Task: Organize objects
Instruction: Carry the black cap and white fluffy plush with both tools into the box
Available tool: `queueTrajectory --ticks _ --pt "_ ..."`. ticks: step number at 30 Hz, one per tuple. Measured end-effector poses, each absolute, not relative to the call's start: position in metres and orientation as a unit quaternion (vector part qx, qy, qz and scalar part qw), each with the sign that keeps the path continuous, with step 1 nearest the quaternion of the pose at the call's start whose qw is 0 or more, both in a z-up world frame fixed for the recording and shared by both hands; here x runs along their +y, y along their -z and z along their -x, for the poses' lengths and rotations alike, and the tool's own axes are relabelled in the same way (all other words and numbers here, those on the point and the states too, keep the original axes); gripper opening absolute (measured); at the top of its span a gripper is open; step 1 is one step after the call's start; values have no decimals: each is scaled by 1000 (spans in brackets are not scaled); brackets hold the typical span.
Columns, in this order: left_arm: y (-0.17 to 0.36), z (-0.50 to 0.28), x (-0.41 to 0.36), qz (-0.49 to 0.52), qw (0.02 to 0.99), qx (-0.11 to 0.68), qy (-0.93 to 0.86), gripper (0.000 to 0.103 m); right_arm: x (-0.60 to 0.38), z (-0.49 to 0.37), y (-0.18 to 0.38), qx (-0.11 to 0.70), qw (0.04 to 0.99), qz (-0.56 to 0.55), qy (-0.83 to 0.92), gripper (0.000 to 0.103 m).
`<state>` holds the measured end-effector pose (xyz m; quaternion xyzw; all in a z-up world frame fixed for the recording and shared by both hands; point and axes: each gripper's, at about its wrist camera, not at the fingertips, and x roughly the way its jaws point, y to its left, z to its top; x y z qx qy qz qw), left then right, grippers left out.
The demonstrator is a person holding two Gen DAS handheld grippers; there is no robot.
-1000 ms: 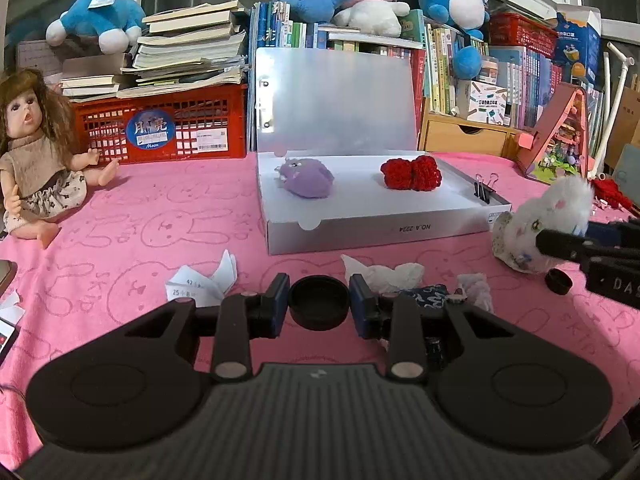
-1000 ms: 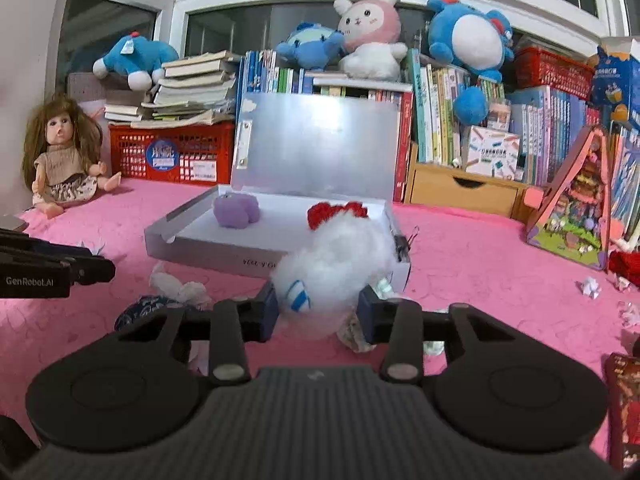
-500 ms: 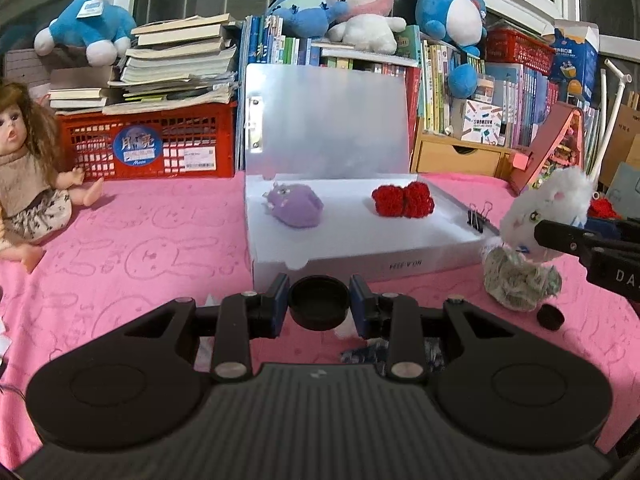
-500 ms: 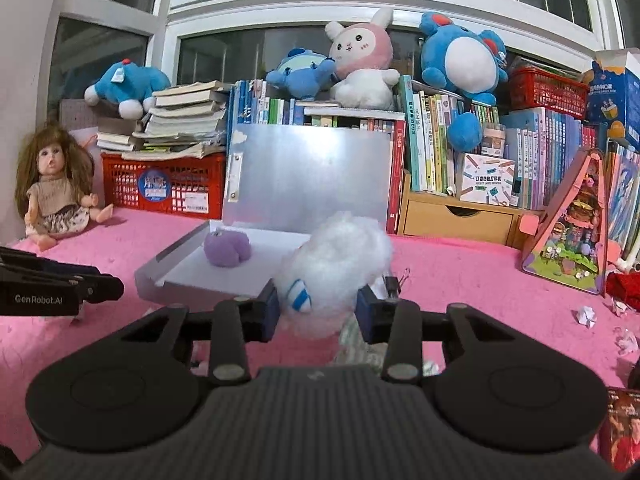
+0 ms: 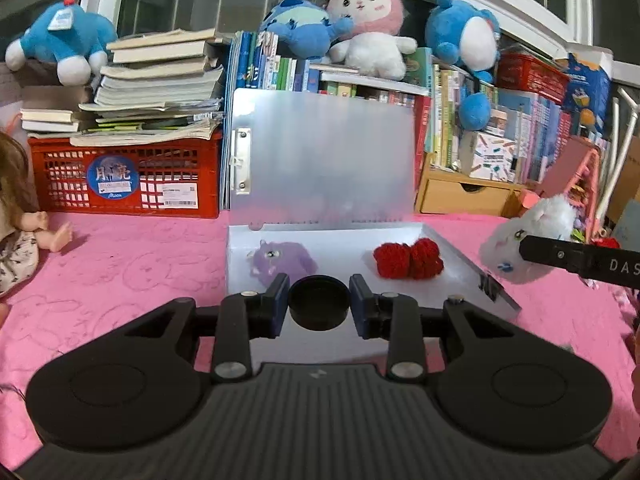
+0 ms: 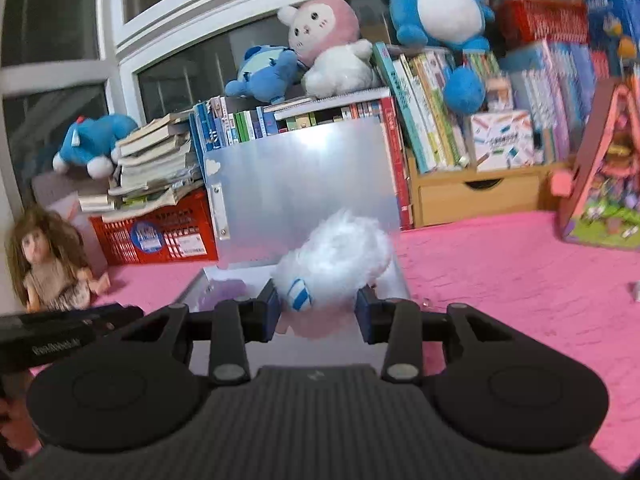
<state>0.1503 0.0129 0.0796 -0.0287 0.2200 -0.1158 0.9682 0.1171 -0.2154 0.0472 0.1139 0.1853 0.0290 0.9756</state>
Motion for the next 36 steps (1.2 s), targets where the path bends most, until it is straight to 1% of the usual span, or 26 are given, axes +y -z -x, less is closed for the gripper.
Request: queueTrajectory --ticks 6,18,30,36 --pt "-68 -192 9 42 964 242 99 38 -221 -155 -37 216 961 -164 -53 42" --pt "-33 -259 1 57 937 334 89 38 -227 -208 11 307 924 -222 -47 42" --pt "-18 -290 -4 56 921 381 54 38 -232 -237 26 365 895 -255 -20 42" --pt "-17 -298 -9 38 921 383 51 38 -234 -251 27 369 893 -258 -15 42"
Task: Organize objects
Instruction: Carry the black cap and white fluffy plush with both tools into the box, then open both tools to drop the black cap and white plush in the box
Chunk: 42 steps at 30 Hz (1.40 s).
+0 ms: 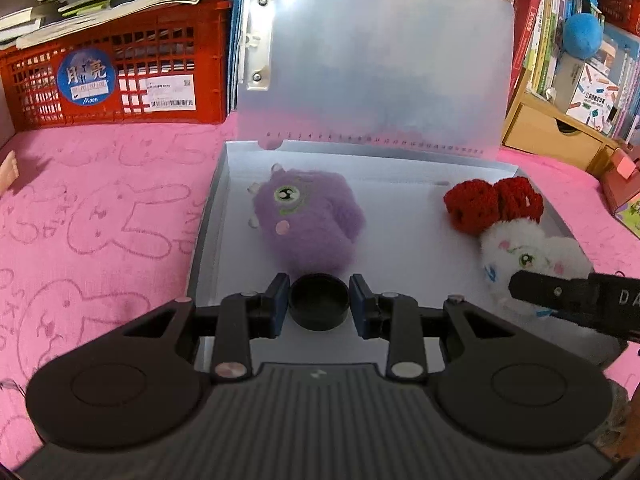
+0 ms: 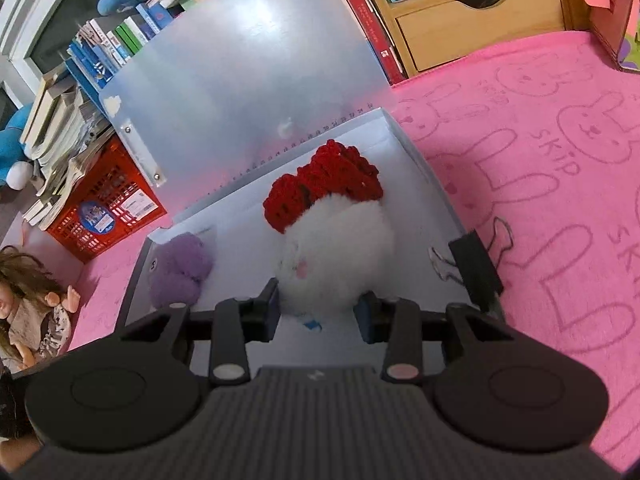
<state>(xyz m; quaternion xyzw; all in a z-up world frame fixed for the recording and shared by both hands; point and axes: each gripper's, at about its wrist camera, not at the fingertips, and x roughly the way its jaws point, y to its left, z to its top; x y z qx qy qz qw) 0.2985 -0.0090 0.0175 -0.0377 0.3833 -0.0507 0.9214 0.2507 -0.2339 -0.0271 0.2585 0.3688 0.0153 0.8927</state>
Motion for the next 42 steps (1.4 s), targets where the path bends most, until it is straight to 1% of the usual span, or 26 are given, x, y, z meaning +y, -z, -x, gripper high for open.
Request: queueTrajectory --ticks 8,13,14,17,18,19,20,22,23,27,28,33,37,42 --pt "-17 -312 -13 15 925 378 30 38 -236 -261 29 369 893 -259 -11 42" --pt "-16 -315 -14 5 928 372 22 38 -235 -261 29 367 895 -255 -9 46" --pt "-16 -314 -15 3 929 370 20 38 -235 -261 30 366 895 -254 -9 52" --pt "-16 -313 -16 -1 929 369 18 39 -234 -261 30 366 897 -250 -9 57" --pt "-17 -313 -16 -2 929 370 17 45 -234 -260 29 366 897 -249 -12 59" --pt "-17 -312 -16 -3 928 372 16 53 -233 -259 29 366 896 -250 -18 64" --pt "-18 -311 -16 -4 928 373 17 57 -232 -258 28 366 896 -250 -23 69" --pt "-21 -307 -16 -8 930 367 20 67 -228 -253 26 366 898 -242 -26 73" --pt "-23 -305 -17 -9 932 363 21 69 -226 -251 24 364 901 -234 -26 76" --pt "-36 -293 -16 -8 937 348 31 76 -221 -238 17 355 912 -206 -26 81" --pt "-40 -289 -16 -6 938 345 35 79 -221 -234 15 353 913 -204 -28 83" --pt "-56 -267 -17 -5 943 327 57 83 -221 -209 1 327 924 -194 -30 87" --pt "-67 -245 -20 -17 948 310 75 84 -219 -185 -11 303 935 -181 -33 88" --pt "-77 -214 -19 -29 951 293 91 84 -215 -153 -24 272 949 -154 -37 92"
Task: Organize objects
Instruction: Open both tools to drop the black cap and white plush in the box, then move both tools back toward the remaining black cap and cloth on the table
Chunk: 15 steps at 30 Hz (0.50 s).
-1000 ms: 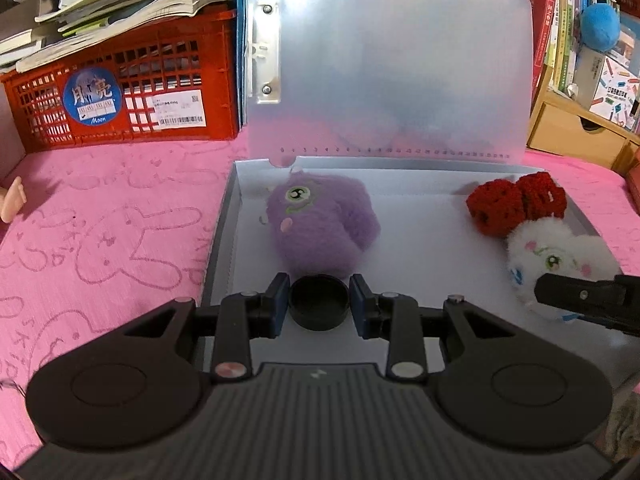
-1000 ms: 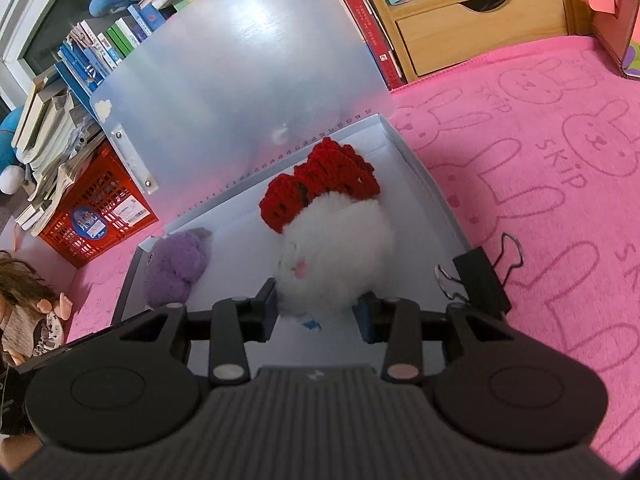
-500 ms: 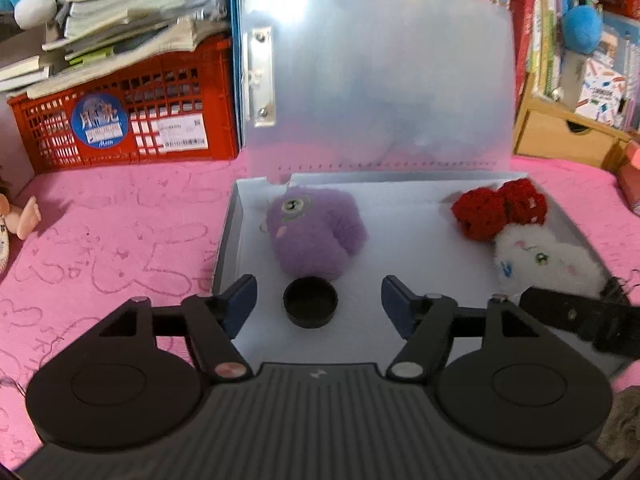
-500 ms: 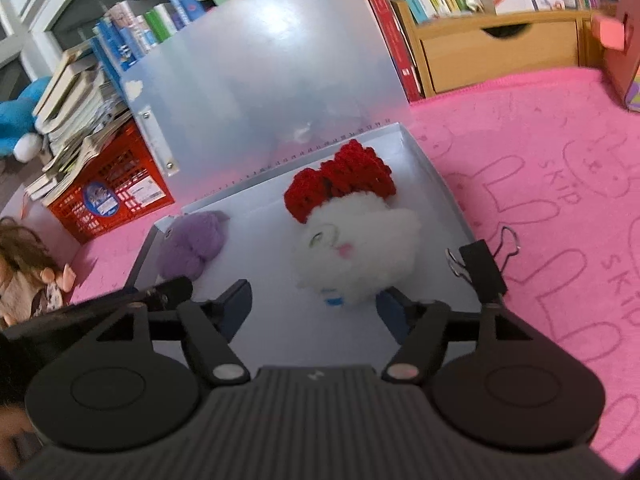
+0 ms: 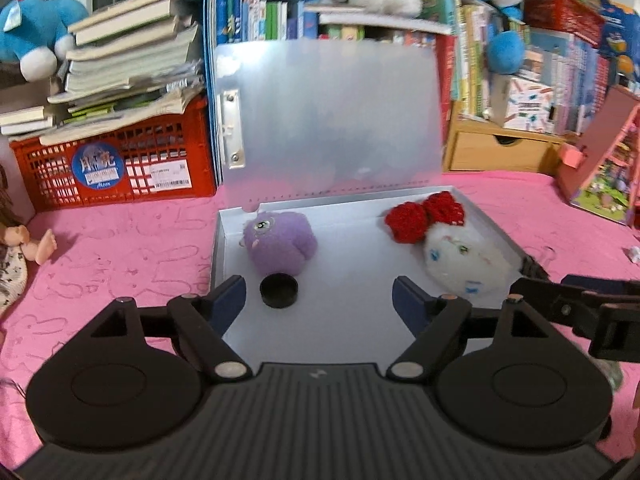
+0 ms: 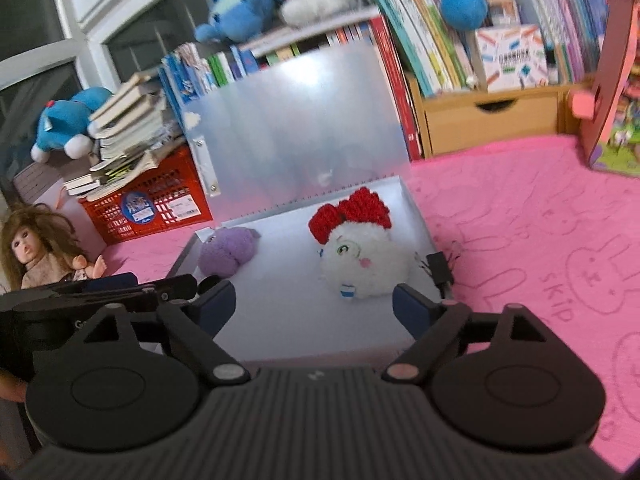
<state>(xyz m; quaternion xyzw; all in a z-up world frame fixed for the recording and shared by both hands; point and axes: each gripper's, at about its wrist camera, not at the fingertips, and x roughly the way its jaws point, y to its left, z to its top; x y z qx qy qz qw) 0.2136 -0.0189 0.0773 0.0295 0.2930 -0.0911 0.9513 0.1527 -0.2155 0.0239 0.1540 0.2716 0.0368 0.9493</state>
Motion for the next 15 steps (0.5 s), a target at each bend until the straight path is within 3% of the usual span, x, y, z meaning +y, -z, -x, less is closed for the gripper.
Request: queueTrajectory --ticks 15 --pt "-84 -112 -11 -18 957 247 149 88 -198 -61 -29 199 976 -82 -31 97"
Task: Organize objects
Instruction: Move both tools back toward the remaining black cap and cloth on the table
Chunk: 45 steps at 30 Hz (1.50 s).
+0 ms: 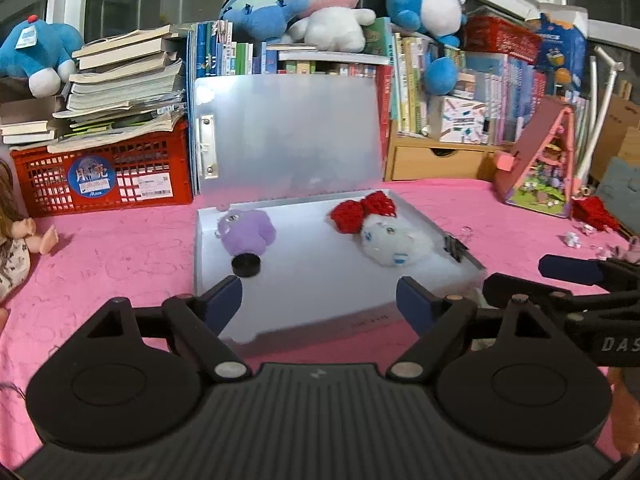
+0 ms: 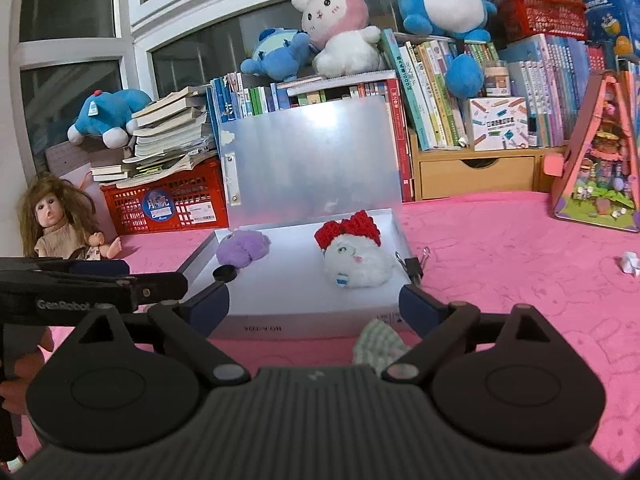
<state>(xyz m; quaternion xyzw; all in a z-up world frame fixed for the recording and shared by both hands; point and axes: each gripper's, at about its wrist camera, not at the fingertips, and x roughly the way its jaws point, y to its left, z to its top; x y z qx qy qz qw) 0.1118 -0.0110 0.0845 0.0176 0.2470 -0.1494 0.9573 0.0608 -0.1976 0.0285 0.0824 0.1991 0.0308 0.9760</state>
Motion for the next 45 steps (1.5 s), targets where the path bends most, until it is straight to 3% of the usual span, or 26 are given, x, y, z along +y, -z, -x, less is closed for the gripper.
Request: queueTrajectory --ticks 10,38,45 --pt "-66 -61 -12 -44 961 223 157 89 -189 -25 -12 190 981 -34 -13 101" --pt "-7 23 -7 -52 951 243 182 90 -194 -10 40 248 967 7 51 100" --pt "-9 21 6 -21 956 242 164 84 -198 -14 43 255 965 -2 56 98"
